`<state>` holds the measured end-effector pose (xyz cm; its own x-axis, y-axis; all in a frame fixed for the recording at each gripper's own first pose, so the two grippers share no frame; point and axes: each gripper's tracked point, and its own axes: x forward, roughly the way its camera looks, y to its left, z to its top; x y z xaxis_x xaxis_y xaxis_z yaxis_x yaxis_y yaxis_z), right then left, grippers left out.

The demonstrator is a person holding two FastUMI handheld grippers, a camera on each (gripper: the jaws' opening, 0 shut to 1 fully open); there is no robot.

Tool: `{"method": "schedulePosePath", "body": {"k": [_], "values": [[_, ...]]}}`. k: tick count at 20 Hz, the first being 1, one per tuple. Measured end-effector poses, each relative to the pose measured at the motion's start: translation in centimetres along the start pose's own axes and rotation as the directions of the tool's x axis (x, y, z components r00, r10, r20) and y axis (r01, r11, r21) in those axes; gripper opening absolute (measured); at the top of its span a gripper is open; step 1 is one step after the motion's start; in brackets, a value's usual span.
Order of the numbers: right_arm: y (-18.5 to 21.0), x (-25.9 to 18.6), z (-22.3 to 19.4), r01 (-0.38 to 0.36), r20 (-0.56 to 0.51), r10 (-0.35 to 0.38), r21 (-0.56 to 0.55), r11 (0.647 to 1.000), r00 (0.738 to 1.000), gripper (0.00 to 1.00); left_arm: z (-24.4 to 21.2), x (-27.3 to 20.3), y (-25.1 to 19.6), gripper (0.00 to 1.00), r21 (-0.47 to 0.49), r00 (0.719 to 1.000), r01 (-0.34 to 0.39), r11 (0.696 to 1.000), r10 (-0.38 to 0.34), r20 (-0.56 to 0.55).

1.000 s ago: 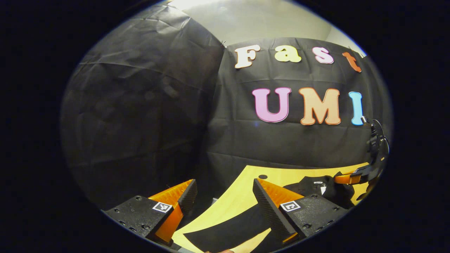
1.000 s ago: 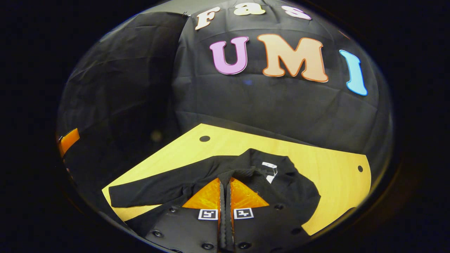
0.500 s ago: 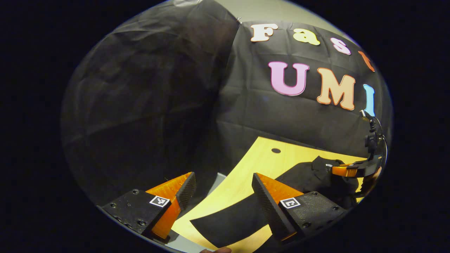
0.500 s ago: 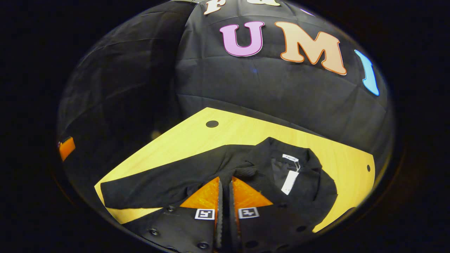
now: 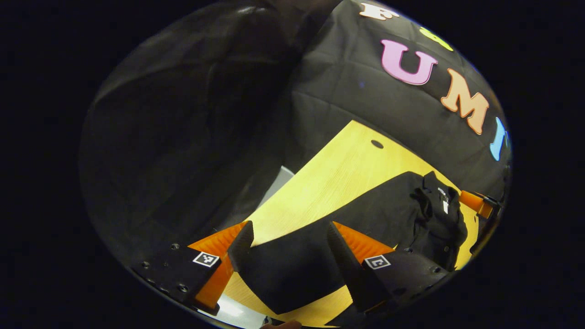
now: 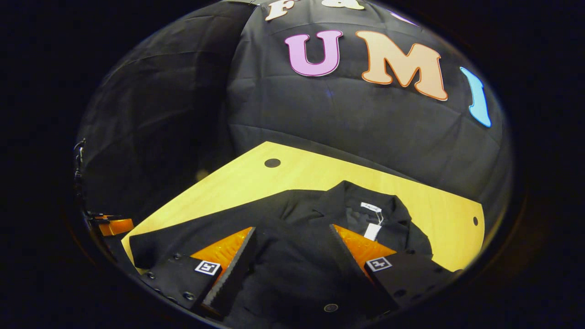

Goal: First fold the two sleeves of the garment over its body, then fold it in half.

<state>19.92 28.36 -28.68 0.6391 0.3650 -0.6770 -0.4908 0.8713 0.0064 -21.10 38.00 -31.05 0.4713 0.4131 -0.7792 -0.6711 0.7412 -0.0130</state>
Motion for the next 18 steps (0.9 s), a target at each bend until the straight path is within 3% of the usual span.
{"method": "schedulePosePath", "body": {"k": [10, 14, 15, 17, 18], "values": [[-1.4, -1.8, -0.6, 0.027, -0.010, -0.027, -0.027, 0.999, 1.000, 0.99, -3.4, 1.6, 0.7, 1.00, -0.031, 0.993, -0.039, 0.999, 0.036, -0.110], [-1.9, -2.9, -0.4, 0.025, 0.006, -0.025, -0.028, 0.999, 1.000, 0.98, -4.0, 2.2, 0.8, 0.92, 0.055, 0.992, -0.086, 0.995, 0.091, -0.090], [-2.2, -3.4, -0.4, 0.029, 0.012, -0.029, -0.029, 0.999, 1.000, 0.99, -4.6, 2.2, 1.5, 0.74, 0.108, 0.984, -0.136, 0.985, 0.147, -0.100], [-3.0, -4.1, -0.5, 0.036, 0.022, -0.035, -0.021, 0.999, 0.999, 0.99, -4.3, 2.7, 0.2, 0.37, 0.126, 0.987, -0.129, 0.984, 0.139, -0.080], [-3.4, -4.5, -0.7, 0.039, 0.024, -0.038, -0.015, 0.999, 0.999, 0.98, -4.4, 2.8, -0.4, 0.24, 0.123, 0.986, -0.137, 0.983, 0.147, -0.078]]}}
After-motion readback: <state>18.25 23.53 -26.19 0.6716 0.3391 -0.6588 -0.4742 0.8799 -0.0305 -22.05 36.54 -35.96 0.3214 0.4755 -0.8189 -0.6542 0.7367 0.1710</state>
